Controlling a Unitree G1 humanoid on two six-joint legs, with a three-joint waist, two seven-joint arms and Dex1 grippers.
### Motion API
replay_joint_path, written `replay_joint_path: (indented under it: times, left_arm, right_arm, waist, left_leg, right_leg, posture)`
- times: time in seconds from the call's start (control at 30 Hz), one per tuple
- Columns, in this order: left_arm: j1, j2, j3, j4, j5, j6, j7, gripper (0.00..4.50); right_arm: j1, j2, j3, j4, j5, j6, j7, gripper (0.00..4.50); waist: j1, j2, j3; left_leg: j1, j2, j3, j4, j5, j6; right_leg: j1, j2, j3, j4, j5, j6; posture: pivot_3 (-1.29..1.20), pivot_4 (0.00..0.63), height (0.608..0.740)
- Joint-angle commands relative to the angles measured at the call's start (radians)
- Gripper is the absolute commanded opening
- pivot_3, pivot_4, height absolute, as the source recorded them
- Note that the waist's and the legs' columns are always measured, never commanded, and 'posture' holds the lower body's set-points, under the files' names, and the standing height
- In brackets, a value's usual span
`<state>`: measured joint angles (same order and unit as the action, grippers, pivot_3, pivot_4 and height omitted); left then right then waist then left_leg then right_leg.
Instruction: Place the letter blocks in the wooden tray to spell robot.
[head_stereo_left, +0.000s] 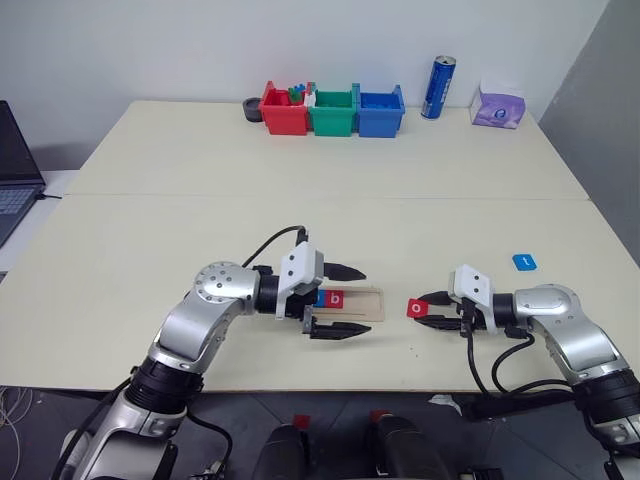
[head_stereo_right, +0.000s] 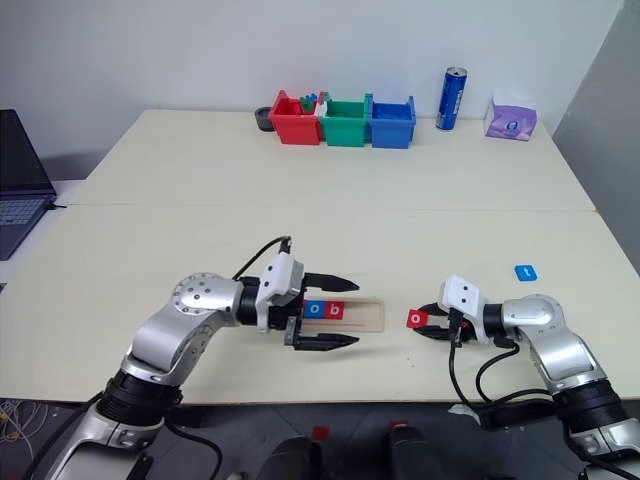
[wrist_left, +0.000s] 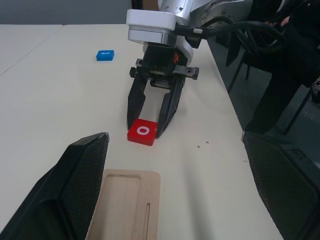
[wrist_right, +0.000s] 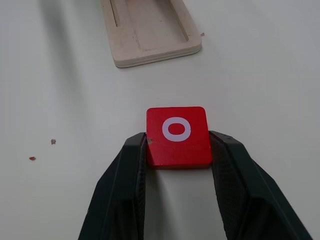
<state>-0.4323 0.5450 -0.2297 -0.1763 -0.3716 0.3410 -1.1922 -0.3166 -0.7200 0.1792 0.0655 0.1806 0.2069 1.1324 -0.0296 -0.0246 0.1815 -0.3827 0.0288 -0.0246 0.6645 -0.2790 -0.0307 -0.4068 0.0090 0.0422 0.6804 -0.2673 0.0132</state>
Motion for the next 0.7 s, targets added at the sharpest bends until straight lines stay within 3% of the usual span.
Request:
replay_joint_path:
  times: [0.03,0.4,0.7]
  left_arm:
    - [-0.007,0.016,0.038,-0.008,-0.014,-0.02,-0.003,4.5]
    - [0.054,0.187,0.169,0.094,-0.028,-0.09,-0.094,4.5]
    - [0.058,0.207,0.184,0.155,-0.022,-0.13,-0.117,4.5]
  right_arm:
    - [-0.026,0.021,-0.018,-0.043,0.02,0.021,-0.013,1.44]
    - [-0.176,0.182,0.05,-0.148,0.04,0.174,-0.07,1.44]
    - [-0.212,0.215,0.133,-0.077,-0.007,0.11,-0.039,1.44]
  waist:
    - [-0.001,0.0,0.0]
    - [0.0,0.001,0.0]
    - [0.003,0.001,0.001]
  left_leg:
    - [0.0,0.0,0.0,0.0,0.0,0.0]
    - [0.0,0.001,-0.001,-0.001,0.0,0.0]
    - [-0.001,0.0,0.0,0.0,0.0,0.0]
  right_leg:
    - [0.0,0.0,0.0,0.0,0.0,0.0]
    - [0.0,0.001,-0.001,0.0,0.0,0.0]
    - [-0.001,-0.003,-0.002,0.0,0.0,0.0]
  posture:
    - [0.0,0.15,0.74]
    - [0.0,0.15,0.74]
    - [0.0,0.15,0.74]
